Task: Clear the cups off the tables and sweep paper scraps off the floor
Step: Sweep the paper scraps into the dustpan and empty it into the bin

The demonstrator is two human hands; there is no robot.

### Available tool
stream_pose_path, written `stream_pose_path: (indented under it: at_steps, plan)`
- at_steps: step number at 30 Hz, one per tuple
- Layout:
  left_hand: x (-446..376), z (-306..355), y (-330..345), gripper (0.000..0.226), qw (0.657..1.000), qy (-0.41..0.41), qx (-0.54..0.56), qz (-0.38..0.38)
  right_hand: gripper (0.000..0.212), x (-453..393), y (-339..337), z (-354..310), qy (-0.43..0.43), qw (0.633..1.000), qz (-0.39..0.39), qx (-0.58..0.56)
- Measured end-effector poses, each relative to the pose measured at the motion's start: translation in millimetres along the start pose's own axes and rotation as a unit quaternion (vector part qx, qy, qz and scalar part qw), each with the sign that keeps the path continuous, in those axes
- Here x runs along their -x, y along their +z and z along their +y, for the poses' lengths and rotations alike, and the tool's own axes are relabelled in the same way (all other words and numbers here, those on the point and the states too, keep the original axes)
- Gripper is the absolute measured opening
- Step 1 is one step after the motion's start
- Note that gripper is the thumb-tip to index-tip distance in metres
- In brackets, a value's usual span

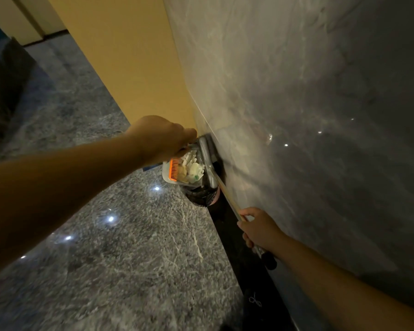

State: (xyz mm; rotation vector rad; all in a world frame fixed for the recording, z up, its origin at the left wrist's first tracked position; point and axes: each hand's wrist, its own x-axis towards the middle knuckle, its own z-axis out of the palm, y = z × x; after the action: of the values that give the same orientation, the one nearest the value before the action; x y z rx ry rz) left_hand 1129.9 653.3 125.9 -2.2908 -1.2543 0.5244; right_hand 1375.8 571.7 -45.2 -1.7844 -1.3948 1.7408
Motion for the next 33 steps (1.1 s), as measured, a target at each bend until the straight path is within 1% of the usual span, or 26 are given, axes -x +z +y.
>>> stream_pose_path:
  at_steps: [2,5,8,11,15,18,19,22,25,29,32,33]
  plan:
    - [-5,1,0,0.034,0.999,0.03,-0.015,-0.01,0.034,-4,1,0,-0.002,1.0,-0.002,0.006]
    - [-10,-5,-2,0.034,1.0,0.011,-0.003,-0.008,0.035,-8,2,2,-0.003,1.0,-0.001,0.015]
    - [-12,0,-1,0.035,1.0,0.017,-0.019,-0.014,0.036,-11,3,3,0.002,1.0,-0.005,0.01]
    - [-17,-1,-2,0.032,1.0,0.006,-0.009,-0.009,0.036,-14,3,1,0.003,1.0,-0.009,0.013]
    - [-19,1,-3,0.031,0.998,0.052,-0.009,-0.026,0.036,-17,4,1,0.007,1.0,-0.012,0.01]
    - [-21,-12,-8,0.032,1.0,0.014,0.009,-0.02,0.036,-19,4,3,0.015,1.0,-0.009,0.008]
    - [-23,-12,-9,0.032,1.0,0.013,0.012,-0.016,0.036,-19,4,3,0.017,1.0,-0.008,0.009]
    - [-26,-5,-9,0.034,0.998,0.054,-0.017,-0.034,0.035,-19,2,3,0.018,1.0,-0.012,0.014]
    - [-26,-15,-11,0.033,0.999,0.034,-0.003,-0.031,0.035,-19,0,1,0.026,0.999,-0.015,0.011]
    - [-23,-14,-10,0.033,0.996,0.066,-0.039,-0.042,0.036,-19,0,0,0.022,1.0,-0.014,0.006]
    - [-22,-15,-11,0.034,0.999,0.041,-0.015,-0.032,0.036,-20,-1,-1,0.021,1.0,-0.014,0.002]
    - [-22,-14,-11,0.034,0.998,0.046,-0.011,-0.03,0.036,-19,-1,-2,0.021,1.0,-0.015,-0.001]
